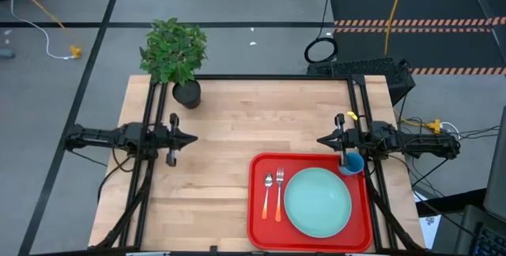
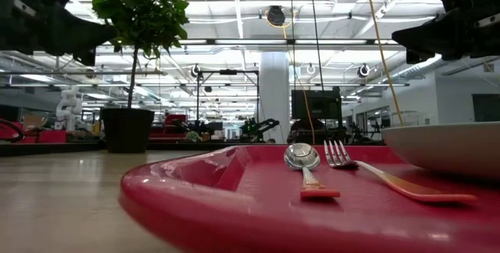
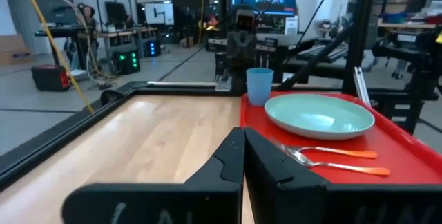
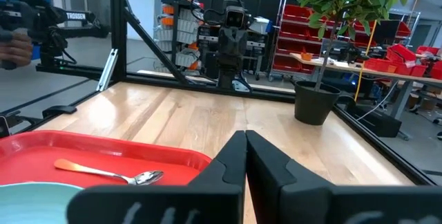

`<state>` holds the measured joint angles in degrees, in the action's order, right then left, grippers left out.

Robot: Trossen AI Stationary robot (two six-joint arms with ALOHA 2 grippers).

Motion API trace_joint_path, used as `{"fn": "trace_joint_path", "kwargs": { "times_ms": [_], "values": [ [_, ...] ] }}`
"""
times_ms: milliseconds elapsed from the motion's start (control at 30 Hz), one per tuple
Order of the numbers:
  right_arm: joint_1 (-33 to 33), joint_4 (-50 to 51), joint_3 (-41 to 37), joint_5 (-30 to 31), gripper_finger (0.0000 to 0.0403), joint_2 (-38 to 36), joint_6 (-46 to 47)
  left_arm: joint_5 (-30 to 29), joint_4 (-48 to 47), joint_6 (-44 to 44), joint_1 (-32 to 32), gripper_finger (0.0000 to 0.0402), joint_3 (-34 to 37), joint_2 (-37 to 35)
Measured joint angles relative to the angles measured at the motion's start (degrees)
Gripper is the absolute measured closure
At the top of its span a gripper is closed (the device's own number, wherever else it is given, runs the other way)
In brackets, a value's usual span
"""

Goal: Pick and place plate/cup/fork/spoon on tray
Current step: Return to Home Position

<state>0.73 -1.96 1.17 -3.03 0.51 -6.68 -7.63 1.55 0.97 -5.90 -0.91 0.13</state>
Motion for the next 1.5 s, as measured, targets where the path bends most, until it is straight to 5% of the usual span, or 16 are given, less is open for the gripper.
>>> {"fn": "trace_joint_path", "kwargs": {
  "times_ms": [533, 1500],
  "values": [
    [0.0, -0.1, 0.0, 0.0, 0.0403, 0.1, 0.0, -2.9, -0.3, 7.5, -0.1, 0.0398, -0.1, 0.2],
    [0.0, -0.2, 0.0, 0.0, 0.0403, 0.1, 0.0, -3.3, 0.0, 7.8, -0.1, 0.0398, 0.0, 0.2]
  ]
}}
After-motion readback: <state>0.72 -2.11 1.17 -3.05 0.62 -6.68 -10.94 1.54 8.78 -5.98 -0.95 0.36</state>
